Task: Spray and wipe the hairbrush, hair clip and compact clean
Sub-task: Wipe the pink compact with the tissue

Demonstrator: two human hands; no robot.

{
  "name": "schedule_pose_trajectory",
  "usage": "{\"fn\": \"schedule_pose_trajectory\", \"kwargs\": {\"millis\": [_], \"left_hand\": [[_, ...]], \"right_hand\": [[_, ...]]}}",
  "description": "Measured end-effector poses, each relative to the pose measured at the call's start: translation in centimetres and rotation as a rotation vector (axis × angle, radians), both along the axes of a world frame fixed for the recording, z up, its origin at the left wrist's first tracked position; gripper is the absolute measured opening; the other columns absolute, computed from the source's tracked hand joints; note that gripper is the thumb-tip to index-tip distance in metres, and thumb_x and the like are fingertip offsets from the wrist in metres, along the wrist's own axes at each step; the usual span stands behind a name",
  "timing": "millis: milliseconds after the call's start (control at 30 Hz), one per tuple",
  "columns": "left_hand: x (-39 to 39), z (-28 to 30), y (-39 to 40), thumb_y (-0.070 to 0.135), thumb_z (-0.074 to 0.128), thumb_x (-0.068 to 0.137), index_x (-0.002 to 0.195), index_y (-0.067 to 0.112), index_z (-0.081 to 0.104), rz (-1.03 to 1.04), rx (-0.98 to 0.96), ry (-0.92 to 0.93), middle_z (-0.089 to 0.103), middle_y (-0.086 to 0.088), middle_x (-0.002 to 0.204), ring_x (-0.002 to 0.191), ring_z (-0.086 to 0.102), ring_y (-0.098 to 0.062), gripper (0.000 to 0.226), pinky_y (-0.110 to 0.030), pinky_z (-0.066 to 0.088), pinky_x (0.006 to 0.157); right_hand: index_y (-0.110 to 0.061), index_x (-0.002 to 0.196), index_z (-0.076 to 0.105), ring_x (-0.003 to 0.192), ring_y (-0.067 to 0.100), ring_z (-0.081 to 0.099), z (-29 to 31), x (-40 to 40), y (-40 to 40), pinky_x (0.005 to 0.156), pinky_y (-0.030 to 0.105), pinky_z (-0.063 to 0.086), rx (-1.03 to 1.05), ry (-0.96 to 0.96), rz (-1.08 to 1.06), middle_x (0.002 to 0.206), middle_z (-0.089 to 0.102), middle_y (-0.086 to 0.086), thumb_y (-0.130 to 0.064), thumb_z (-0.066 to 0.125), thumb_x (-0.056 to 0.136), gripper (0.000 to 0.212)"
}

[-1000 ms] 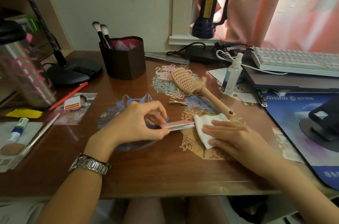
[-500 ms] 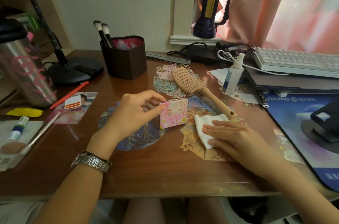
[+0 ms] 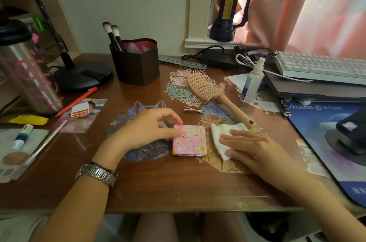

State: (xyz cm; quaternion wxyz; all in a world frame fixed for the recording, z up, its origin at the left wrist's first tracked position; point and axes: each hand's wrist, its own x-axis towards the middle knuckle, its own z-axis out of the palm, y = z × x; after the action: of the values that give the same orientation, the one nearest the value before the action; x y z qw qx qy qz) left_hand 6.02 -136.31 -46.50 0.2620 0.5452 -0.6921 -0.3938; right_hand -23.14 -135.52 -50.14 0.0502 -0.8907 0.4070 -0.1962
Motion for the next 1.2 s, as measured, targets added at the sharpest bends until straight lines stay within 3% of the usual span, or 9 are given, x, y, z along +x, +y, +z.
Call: {"fn": "schedule_pose_trajectory", "kwargs": {"millis": [100, 200, 400, 533, 633, 733, 1000, 1200], "left_hand": [[0.2, 0.0, 0.3, 0.031, 0.090, 0.057, 0.106, 0.033, 0.063, -0.065, 0.047, -0.088, 0.067, 0.009, 0.102, 0.088, 0.069, -0.007, 0.056, -0.034, 0.058, 0.083], [0.2, -0.2, 0.2, 0.033, 0.091, 0.054, 0.110, 0.037, 0.059, -0.077, 0.039, -0.133, 0.065, 0.008, 0.105, 0.093, 0.067, -0.005, 0.065, -0.032, 0.057, 0.085], [0.0, 0.0, 0.3, 0.041, 0.088, 0.057, 0.112, 0.039, 0.055, -0.106, -0.076, -0.273, 0.058, 0.026, 0.102, 0.093, 0.056, 0.009, 0.064, -0.020, 0.052, 0.078], [0.0, 0.0, 0.4, 0.043, 0.086, 0.060, 0.121, 0.040, 0.052, -0.117, -0.104, -0.302, 0.051, 0.031, 0.098, 0.095, 0.053, 0.007, 0.069, -0.017, 0.045, 0.079], [0.3, -0.1, 0.2, 0.045, 0.084, 0.061, 0.127, 0.040, 0.048, -0.127, -0.096, -0.320, 0.048, 0.030, 0.105, 0.100, 0.050, 0.007, 0.075, -0.018, 0.045, 0.084], [0.7, -0.3, 0.0, 0.047, 0.083, 0.063, 0.128, 0.040, 0.050, -0.141, -0.086, -0.345, 0.050, 0.026, 0.115, 0.104, 0.050, 0.005, 0.074, -0.022, 0.046, 0.090], [1.1, -0.4, -0.3, 0.042, 0.083, 0.065, 0.125, 0.043, 0.052, -0.158, -0.071, -0.328, 0.048, 0.030, 0.109, 0.102, 0.049, 0.008, 0.067, -0.013, 0.041, 0.082], [1.0, -0.5, -0.3, 0.039, 0.084, 0.065, 0.119, 0.045, 0.052, -0.153, -0.059, -0.299, 0.051, 0.029, 0.108, 0.100, 0.050, 0.009, 0.063, -0.016, 0.043, 0.083]], "right_hand": [[-0.038, 0.122, 0.059, 0.122, -0.009, 0.040, 0.0, 0.1, 0.0, 0.100, 0.019, 0.034, 0.007, 0.001, -0.004, 0.123, 0.050, -0.030, -0.056, 0.035, 0.089, 0.045], [-0.038, 0.122, 0.058, 0.123, -0.008, 0.041, 0.1, 0.1, 0.1, 0.099, 0.020, 0.035, 0.011, -0.001, -0.011, 0.123, 0.049, -0.031, -0.056, 0.034, 0.089, 0.045], [-0.037, 0.119, 0.061, 0.121, -0.002, 0.048, -0.1, 0.4, 0.3, 0.096, 0.031, 0.047, 0.004, -0.053, -0.046, 0.119, 0.052, -0.030, -0.052, 0.040, 0.090, 0.039], [-0.039, 0.120, 0.060, 0.120, 0.000, 0.051, -0.4, 1.0, 0.0, 0.092, 0.038, 0.050, 0.067, -0.142, -0.075, 0.122, 0.063, -0.016, -0.053, 0.043, 0.090, 0.037], [-0.034, 0.119, 0.062, 0.118, 0.003, 0.053, -0.3, 2.2, 0.0, 0.094, 0.037, 0.048, 0.079, -0.182, -0.049, 0.121, 0.064, -0.014, -0.052, 0.043, 0.089, 0.039], [-0.031, 0.121, 0.061, 0.121, 0.004, 0.051, -0.2, 3.4, 0.1, 0.098, 0.035, 0.046, 0.087, -0.154, -0.015, 0.125, 0.061, -0.016, -0.050, 0.042, 0.090, 0.041], [-0.034, 0.127, 0.056, 0.128, 0.012, 0.046, -0.2, 5.7, -0.3, 0.098, 0.042, 0.046, 0.080, -0.032, 0.029, 0.135, 0.052, -0.016, -0.053, 0.034, 0.091, 0.046], [-0.032, 0.123, 0.058, 0.128, 0.015, 0.046, 0.0, 8.7, -0.5, 0.095, 0.044, 0.047, 0.073, 0.015, 0.042, 0.133, 0.055, -0.014, -0.051, 0.032, 0.091, 0.046]]}}
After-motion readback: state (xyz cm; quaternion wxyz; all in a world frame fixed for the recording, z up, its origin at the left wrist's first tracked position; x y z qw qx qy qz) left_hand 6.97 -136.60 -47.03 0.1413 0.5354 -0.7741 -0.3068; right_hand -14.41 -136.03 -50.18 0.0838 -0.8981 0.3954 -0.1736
